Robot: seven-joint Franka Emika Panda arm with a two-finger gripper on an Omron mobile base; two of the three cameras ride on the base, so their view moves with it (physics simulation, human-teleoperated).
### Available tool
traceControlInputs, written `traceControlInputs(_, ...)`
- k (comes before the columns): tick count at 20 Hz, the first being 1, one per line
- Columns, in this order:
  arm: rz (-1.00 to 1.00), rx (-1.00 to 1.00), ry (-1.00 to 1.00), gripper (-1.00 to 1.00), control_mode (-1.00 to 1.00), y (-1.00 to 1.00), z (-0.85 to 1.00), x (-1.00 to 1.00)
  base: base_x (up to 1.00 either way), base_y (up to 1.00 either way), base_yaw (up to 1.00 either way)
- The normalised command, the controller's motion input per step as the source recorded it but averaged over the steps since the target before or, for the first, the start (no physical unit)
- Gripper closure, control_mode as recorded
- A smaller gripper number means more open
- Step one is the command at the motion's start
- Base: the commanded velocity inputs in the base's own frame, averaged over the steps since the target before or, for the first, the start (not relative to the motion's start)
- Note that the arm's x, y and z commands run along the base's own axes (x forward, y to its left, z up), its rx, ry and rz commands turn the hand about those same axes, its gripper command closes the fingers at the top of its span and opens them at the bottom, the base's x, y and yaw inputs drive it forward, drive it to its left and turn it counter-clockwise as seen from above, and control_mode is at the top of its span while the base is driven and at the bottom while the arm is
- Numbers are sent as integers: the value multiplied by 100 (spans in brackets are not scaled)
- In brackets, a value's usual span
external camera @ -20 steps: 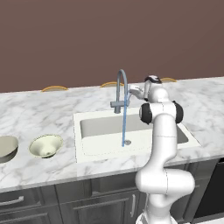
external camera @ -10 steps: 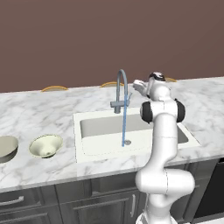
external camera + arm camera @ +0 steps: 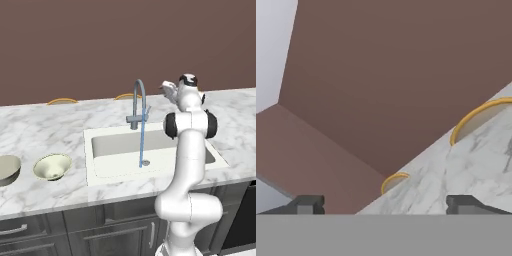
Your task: Rinse each bowl for a few seconds and place them down in the sink or on the counter.
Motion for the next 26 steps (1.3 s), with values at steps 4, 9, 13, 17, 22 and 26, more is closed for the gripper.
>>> traceControlInputs(4, -5, -1, 1, -100, -100, 2, 3, -75, 0, 0, 0)
traceControlInputs(9, -4, -8, 1, -100, -100, 19, -5, -88, 0, 0, 0)
traceControlInputs(13, -1, -9, -1, -100, -100, 13, 8, -80, 0, 0, 0)
traceControlInputs(17, -2, -8, 0, -100, -100, 0, 48, -53, 0, 0, 0)
traceControlInputs(22, -3, -11, 2, -100, -100, -2, 64, -39, 0, 0, 0)
traceControlInputs(26, -6, -8, 16, -100, -100, -4, 60, -35, 0, 0, 0)
